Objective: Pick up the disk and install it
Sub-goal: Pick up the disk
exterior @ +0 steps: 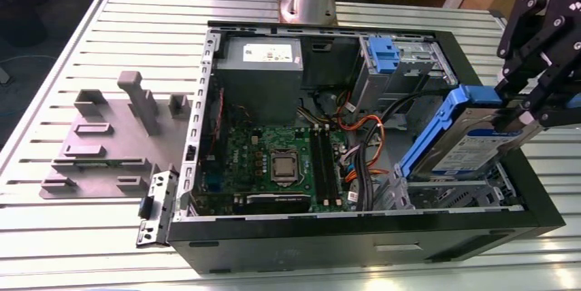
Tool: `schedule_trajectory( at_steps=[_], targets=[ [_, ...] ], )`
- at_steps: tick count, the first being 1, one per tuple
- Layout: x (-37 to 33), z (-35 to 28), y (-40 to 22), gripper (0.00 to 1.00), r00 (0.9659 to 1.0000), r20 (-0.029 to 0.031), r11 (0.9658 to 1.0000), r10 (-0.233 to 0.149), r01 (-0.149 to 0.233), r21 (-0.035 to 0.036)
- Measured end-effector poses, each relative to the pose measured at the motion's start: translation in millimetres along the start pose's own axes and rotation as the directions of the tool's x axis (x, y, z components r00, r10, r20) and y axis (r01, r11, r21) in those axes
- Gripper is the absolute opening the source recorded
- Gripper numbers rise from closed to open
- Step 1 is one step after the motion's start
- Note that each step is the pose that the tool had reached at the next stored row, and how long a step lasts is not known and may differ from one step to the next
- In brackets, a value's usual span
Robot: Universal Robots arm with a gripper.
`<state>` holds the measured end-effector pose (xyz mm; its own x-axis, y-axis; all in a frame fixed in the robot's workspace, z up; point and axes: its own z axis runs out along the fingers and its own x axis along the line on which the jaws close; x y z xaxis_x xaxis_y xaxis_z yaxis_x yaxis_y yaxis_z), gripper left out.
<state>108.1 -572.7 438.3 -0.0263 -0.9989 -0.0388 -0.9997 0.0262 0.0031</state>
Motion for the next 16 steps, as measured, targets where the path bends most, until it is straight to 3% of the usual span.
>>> schedule_trajectory(
  at_steps=[16],
  targets=[
    [1.1, 28.3, -0.1, 0.35, 1.0, -0.0031, 1.0, 0.0, 0.0, 0.0001]
  ],
)
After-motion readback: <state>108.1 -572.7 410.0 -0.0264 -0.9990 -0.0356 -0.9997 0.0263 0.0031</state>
